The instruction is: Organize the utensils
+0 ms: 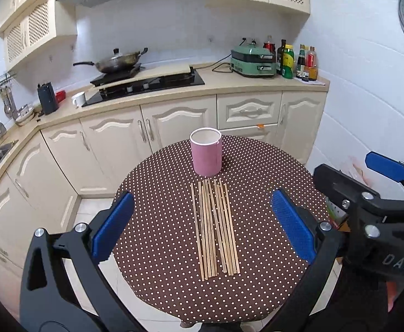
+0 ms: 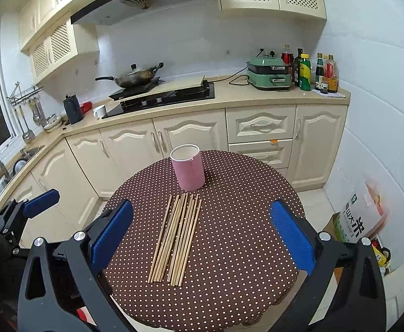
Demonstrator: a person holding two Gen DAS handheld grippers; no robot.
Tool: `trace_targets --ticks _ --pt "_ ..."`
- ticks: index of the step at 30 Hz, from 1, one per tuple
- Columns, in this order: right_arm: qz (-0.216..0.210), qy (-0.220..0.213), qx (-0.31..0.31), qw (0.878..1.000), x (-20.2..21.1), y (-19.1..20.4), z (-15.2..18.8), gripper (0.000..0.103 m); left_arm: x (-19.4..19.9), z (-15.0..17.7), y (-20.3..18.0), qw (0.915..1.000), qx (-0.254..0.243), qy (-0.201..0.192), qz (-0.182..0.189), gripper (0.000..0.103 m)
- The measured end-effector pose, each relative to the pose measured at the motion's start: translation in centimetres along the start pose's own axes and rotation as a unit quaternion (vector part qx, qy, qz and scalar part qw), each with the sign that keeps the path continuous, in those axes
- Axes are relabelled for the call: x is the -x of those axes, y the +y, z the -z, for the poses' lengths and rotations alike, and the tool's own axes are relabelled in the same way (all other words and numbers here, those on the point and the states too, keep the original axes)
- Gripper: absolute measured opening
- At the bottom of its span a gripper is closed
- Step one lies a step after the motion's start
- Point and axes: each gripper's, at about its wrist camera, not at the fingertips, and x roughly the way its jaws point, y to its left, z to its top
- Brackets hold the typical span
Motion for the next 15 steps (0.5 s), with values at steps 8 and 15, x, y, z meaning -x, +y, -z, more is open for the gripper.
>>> trace_targets --ticks 8,15 --pt "0.006 0.027 -0.031 0.999 -2.0 -1.1 0.0 0.096 -2.8 0.1 2.2 0.9980 0.041 0.047 -0.012 0.098" --pt "0.010 0.072 -0.045 0.996 -5.3 -1.7 0.2 0.096 -6.2 0.4 3.5 0.9938 0.061 0.092 -0.015 0.098"
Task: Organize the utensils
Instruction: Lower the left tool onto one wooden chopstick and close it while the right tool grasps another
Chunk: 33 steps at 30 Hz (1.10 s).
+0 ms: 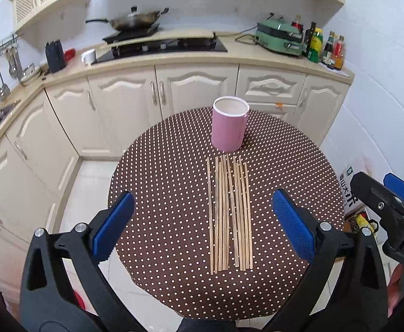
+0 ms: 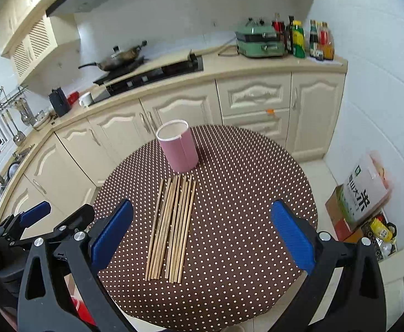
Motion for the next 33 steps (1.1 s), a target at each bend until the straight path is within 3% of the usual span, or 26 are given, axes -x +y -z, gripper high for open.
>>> trace_targets --ticks 11,21,33 --pt "0.008 0.082 -0.008 0.997 -6.5 -0.5 -0.8 0.096 -6.1 -1.1 0.7 0.9977 0.007 0.068 -0.002 0.098" --pt "0.022 0.179 -0.020 0.983 -13.2 -0.8 -0.1 0.096 -12.1 -1.1 1.9 0.9893 0.022 0.144 -0.005 0.098" --pt "0.032 0.268 -0.033 0.962 -19.5 -1.4 1.1 0.077 -18.5 -0.1 3.4 0.9749 0.053 0.216 0.011 0.093"
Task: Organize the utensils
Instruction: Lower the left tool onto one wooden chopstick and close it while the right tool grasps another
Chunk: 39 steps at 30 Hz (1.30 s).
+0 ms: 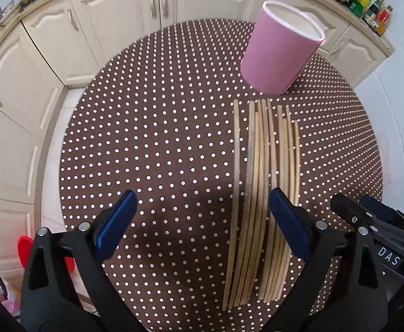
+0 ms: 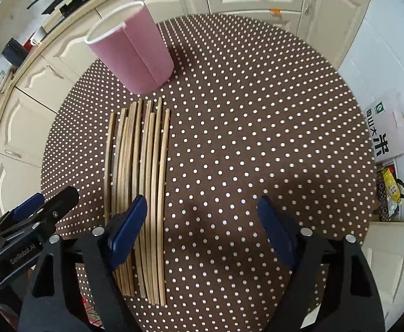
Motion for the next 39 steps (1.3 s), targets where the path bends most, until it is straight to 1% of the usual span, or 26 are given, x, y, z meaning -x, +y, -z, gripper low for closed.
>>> trace_targets --ticks 2,5,7,10,12,14,17,24,26,28,31,33,34,35,36,38,39 --pt "0.003 0.010 0.000 1.000 -0.7 0.0 -0.3 0.074 -0.8 -0.2 0.1 0.9999 0.003 0.012 0.003 0.091" --pt "0.005 0.021 -0.002 1.000 -1.4 0.2 -0.7 0.073 -1.8 -0.5 0.3 0.9996 0.004 0.025 0.010 0.087" --pt "0.013 0.028 0.004 1.000 -1.9 0.5 -0.9 0.072 -2.6 -0.8 0.2 0.9994 0.000 0.034 0.009 0.085" --pt "0.011 0.035 0.010 0.999 -2.5 1.1 -1.1 0.070 -3.4 -1.1 0.1 0.9988 -0.002 0.048 0.013 0.078" --pt "0.021 0.041 0.019 0.999 -2.9 1.5 -1.1 0.069 -4.0 -1.4 0.2 0.9982 0.000 0.057 0.016 0.074" --pt "0.024 0.046 0.021 0.998 -3.7 2.0 -1.3 0.066 -4.6 -1.5 0.1 0.9977 0.000 0.067 0.014 0.069" --pt "0.037 0.049 0.026 0.998 -4.7 2.8 -0.8 0.065 -4.8 -1.9 0.1 0.9976 0.002 0.068 0.014 0.069" --pt "0.037 0.050 0.043 0.997 -6.0 4.8 -1.1 0.064 -5.3 -3.0 -0.8 0.9976 -0.005 0.068 0.008 0.069" --pt "0.052 0.054 0.055 0.996 -6.7 5.6 -1.4 0.064 -5.2 -3.5 -0.8 0.9976 -0.005 0.070 0.004 0.069" --pt "0.071 0.058 0.062 0.994 -7.3 7.0 -1.6 0.064 -5.8 -3.9 -1.3 0.9974 -0.009 0.071 -0.004 0.069" --pt "0.081 0.061 0.060 0.993 -8.1 7.9 -1.7 0.063 -6.4 -4.2 -2.7 0.9963 -0.023 0.079 -0.027 0.069" --pt "0.082 0.062 0.061 0.993 -8.5 8.3 -1.8 0.058 -6.7 -4.5 -3.5 0.9957 -0.023 0.081 -0.038 0.069" --pt "0.083 0.060 0.061 0.993 -8.5 8.4 -1.9 0.053 -6.8 -4.7 -3.8 0.9956 -0.022 0.081 -0.042 0.069" --pt "0.082 0.058 0.063 0.993 -8.5 8.4 -2.1 0.045 -6.9 -4.9 -3.9 0.9957 -0.021 0.080 -0.042 0.067" --pt "0.081 0.056 0.064 0.993 -8.6 8.2 -2.5 0.040 -6.8 -5.0 -4.0 0.9961 -0.021 0.077 -0.038 0.062" --pt "0.077 0.052 0.060 0.994 -7.8 7.9 -3.1 0.022 -6.5 -5.4 -4.8 0.9970 -0.031 0.060 -0.037 0.023" --pt "0.075 0.049 0.054 0.994 -7.8 7.8 -3.4 0.019 -6.4 -5.6 -5.0 0.9970 -0.037 0.059 -0.033 0.020"
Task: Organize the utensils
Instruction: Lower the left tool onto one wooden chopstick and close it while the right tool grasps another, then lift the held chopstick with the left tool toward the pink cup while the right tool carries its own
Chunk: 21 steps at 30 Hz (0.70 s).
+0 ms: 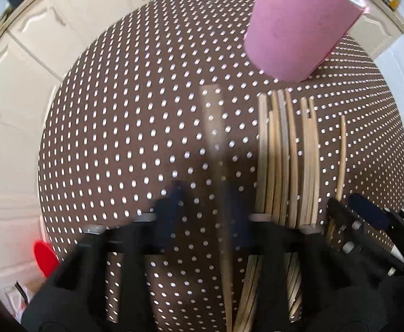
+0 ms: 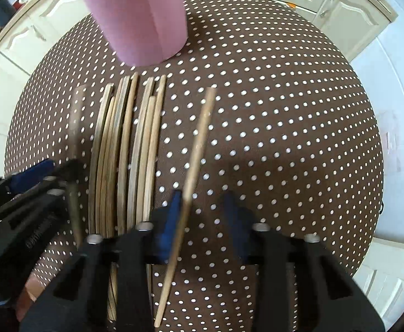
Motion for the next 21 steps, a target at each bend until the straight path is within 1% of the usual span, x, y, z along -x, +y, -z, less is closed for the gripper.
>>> trace_targets --ticks 2,5,9,10,11,16,18,20,21 --pt "-0.011 -0.002 -0.012 1.000 0.4 -0.9 -0.8 0.009 0.1 -0.3 0.0 1.0000 0.001 0.000 0.009 0.009" --pt "-0.038 0.000 -0.034 0.999 0.4 -2.7 -1.1 0.005 -0.1 -0.9 0.3 0.9997 0.000 0.002 0.025 0.007" --pt "-0.056 0.006 -0.047 0.997 0.7 -4.0 -0.9 0.005 0.0 -0.9 1.1 0.9989 0.000 0.007 0.045 0.007" --pt "-0.059 0.007 -0.052 0.997 0.8 -4.4 -0.6 0.005 -0.1 -0.5 1.8 0.9988 0.000 0.008 0.048 0.007" --pt "-0.060 0.007 -0.055 0.997 1.3 -5.3 0.0 0.005 -0.1 -0.4 2.1 0.9987 0.000 0.008 0.049 0.007" --pt "-0.075 0.003 -0.081 0.994 2.2 -7.0 0.6 0.005 0.7 0.0 2.7 0.9987 0.008 0.001 0.049 0.007" --pt "-0.077 -0.009 -0.085 0.993 3.2 -7.9 0.9 0.005 1.5 0.0 2.8 0.9985 0.013 -0.006 0.053 0.007" --pt "-0.083 -0.023 -0.087 0.992 4.1 -9.5 2.4 0.005 2.4 0.4 3.4 0.9983 0.015 -0.016 0.054 0.007" --pt "-0.089 -0.035 -0.088 0.992 4.8 -9.9 2.5 0.005 2.8 0.6 3.4 0.9981 0.015 -0.020 0.056 0.007"
